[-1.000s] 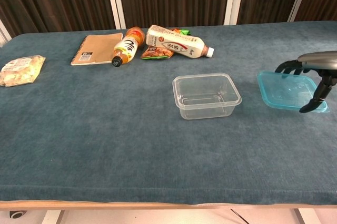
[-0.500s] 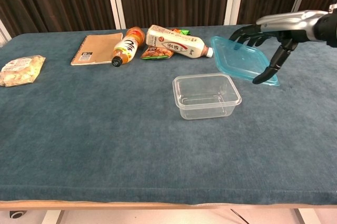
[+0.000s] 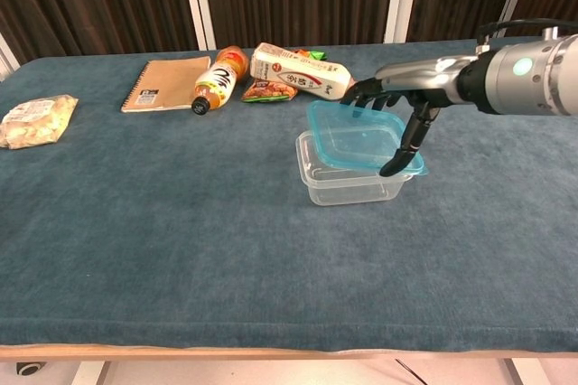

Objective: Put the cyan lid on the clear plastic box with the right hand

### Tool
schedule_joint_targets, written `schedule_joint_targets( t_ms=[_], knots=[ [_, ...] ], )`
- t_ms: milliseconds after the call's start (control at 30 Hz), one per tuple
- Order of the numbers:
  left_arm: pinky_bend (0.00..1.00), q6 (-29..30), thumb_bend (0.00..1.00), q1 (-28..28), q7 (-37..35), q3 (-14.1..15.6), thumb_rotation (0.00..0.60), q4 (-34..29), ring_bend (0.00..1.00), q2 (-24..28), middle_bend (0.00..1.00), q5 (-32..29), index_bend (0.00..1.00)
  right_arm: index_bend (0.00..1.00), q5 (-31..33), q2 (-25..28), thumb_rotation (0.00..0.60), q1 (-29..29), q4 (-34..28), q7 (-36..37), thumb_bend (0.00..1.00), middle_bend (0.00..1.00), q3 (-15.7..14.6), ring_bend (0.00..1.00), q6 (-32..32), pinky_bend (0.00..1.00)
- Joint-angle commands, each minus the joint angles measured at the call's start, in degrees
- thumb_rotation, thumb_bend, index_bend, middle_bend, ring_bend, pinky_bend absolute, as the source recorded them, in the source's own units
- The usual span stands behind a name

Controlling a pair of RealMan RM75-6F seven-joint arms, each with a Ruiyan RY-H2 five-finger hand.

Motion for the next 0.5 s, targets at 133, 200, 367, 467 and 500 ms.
schedule_joint_targets(
  t_ms=[133, 200, 367, 467, 500],
  knots=[
    [0.09, -0.50, 0.32, -0.17, -0.10, 0.07, 0.600, 0.23, 0.15, -0.16, 0.12, 0.02, 0.00, 0.65, 2.74, -1.97, 0.600, 1.58, 0.91, -1.75, 0.04, 0.37, -0.63, 0.20, 1.09, 0.11],
    [0.09, -0.61, 0.32, -0.27, -0.13, 0.02, 0.600, 0.23, 0.15, -0.11, 0.12, 0.03, 0.00, 0.65, 3.25, -2.27, 0.600, 1.89, 1.15, -2.07, 0.04, 0.37, -0.71, 0.20, 1.23, 0.11],
    [0.09, -0.43, 0.32, -0.27, -0.02, -0.10, 0.600, 0.00, 0.15, 0.18, 0.12, 0.06, 0.00, 0.65, 3.98, -2.74, 0.600, 2.41, 1.52, -2.42, 0.04, 0.37, -0.52, 0.20, 1.78, 0.11],
    [0.09, -0.42, 0.32, -0.24, 0.00, -0.13, 0.600, -0.11, 0.15, 0.32, 0.12, -0.01, 0.00, 0.65, 4.90, -3.12, 0.600, 2.88, 1.98, -3.21, 0.04, 0.37, -0.77, 0.20, 2.02, 0.11],
    [0.09, -0.42, 0.32, -0.22, 0.01, -0.14, 0.600, -0.13, 0.15, 0.34, 0.12, -0.04, 0.00, 0.65, 5.17, -3.29, 0.600, 2.97, 2.12, -3.31, 0.04, 0.37, -0.78, 0.20, 2.08, 0.11]
  ],
)
